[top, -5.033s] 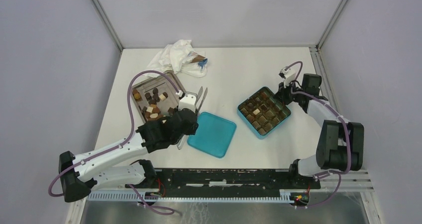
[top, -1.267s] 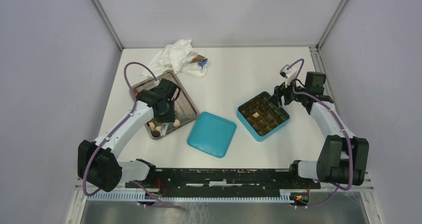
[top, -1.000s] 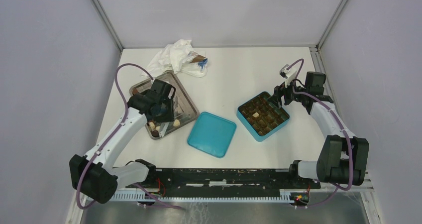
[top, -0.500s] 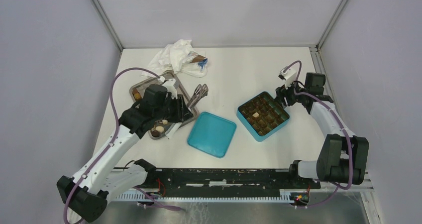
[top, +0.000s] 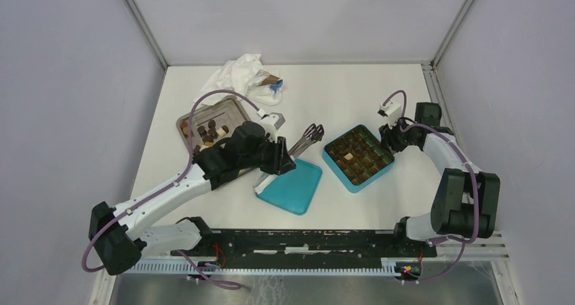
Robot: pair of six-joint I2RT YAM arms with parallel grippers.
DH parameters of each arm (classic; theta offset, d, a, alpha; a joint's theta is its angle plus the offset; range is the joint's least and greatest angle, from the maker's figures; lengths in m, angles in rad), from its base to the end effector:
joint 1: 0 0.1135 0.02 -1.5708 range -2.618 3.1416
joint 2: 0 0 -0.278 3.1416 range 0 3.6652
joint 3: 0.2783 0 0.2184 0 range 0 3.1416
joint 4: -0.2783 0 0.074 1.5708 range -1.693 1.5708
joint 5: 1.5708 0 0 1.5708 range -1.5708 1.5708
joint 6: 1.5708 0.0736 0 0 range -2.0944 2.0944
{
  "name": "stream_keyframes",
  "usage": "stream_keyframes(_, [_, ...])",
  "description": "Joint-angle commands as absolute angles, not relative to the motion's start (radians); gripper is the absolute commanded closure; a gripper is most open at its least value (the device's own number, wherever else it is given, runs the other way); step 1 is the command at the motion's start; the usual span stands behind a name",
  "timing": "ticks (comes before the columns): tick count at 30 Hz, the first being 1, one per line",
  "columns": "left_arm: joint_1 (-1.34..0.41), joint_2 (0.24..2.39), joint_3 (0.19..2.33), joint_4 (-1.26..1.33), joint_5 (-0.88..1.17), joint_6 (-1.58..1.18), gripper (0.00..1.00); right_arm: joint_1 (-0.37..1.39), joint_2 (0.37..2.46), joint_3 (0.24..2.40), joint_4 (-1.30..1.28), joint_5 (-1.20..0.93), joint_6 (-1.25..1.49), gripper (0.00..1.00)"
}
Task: Pack the chocolate
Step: Pick up the packing box from the center of the board.
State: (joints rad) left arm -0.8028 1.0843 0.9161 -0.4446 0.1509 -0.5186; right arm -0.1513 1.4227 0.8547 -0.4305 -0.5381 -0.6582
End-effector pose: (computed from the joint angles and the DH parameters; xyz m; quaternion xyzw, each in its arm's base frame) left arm 0.1498 -0.1711 0.2988 0.1597 0.8711 -0.3348 0.3218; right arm 0.2653 -0.0023 0.2107 -0.3045 0.8765 0.1272 0.3505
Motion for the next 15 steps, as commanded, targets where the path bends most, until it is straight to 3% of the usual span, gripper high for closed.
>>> stream_keyframes(1, [-0.843,1.131,0.957,-0.317,0.110,-0.553,0.98,-0.156,1.444,0.888,-0.438,-0.535,-0.684,0.54])
stream_keyframes(15, [-0.901,1.212,0.974,-0.287,0.086,-0.545,0.98,-0.128,1.505,0.904,-0.306,-0.635,-0.565,0.56])
